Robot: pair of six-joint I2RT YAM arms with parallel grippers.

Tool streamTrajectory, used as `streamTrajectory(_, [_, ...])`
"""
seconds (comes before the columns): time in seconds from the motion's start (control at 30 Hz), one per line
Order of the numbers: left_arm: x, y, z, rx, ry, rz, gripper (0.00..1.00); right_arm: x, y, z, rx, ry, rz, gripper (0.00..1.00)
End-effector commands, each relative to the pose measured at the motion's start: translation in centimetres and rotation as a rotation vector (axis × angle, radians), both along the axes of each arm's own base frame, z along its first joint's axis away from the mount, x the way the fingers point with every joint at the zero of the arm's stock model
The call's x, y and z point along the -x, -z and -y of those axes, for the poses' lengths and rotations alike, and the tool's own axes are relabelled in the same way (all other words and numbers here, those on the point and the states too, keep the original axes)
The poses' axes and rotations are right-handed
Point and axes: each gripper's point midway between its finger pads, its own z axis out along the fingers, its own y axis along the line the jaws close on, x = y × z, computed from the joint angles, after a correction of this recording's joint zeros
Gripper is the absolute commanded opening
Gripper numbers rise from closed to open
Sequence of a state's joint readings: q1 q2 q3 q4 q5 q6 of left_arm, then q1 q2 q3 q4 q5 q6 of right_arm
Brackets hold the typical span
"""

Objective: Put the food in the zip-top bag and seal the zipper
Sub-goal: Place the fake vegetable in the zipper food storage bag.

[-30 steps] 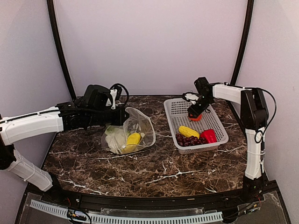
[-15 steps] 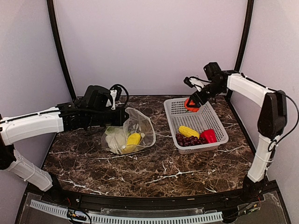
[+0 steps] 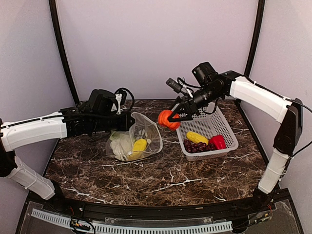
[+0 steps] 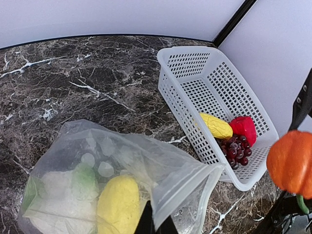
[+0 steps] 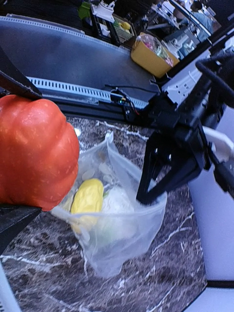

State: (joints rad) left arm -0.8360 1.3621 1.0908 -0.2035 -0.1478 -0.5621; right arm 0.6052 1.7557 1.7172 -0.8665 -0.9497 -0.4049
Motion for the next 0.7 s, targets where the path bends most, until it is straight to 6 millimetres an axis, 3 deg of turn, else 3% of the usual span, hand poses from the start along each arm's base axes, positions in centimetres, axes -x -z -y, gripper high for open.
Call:
streamTrajectory(0.0, [0.0, -0.4, 0.0, 0.014, -0.012, 0.000, 0.01, 2.7, -0.2, -2.6, -0.060, -0.107, -0.083, 0.41])
streamTrajectory(0.27, [0.4, -0.7, -0.3, 0.026, -0.015, -0.002, 0.01, 2.9, 2.7, -5.7, -0.018, -0.126, -0.147, 0.42])
streamTrajectory(0.57, [0.5, -1.0, -0.6, 0.039, -0.018, 0.005, 0.01, -2.7, 5.1, -8.1, 0.086, 0.106, 0.020, 0.43])
streamTrajectory(0.67, [0.5, -1.0, -0.5, 0.043, -0.018, 0.004, 0.01, -3.6, 5.8, -8.8, 0.106, 0.143, 0.026, 0.45])
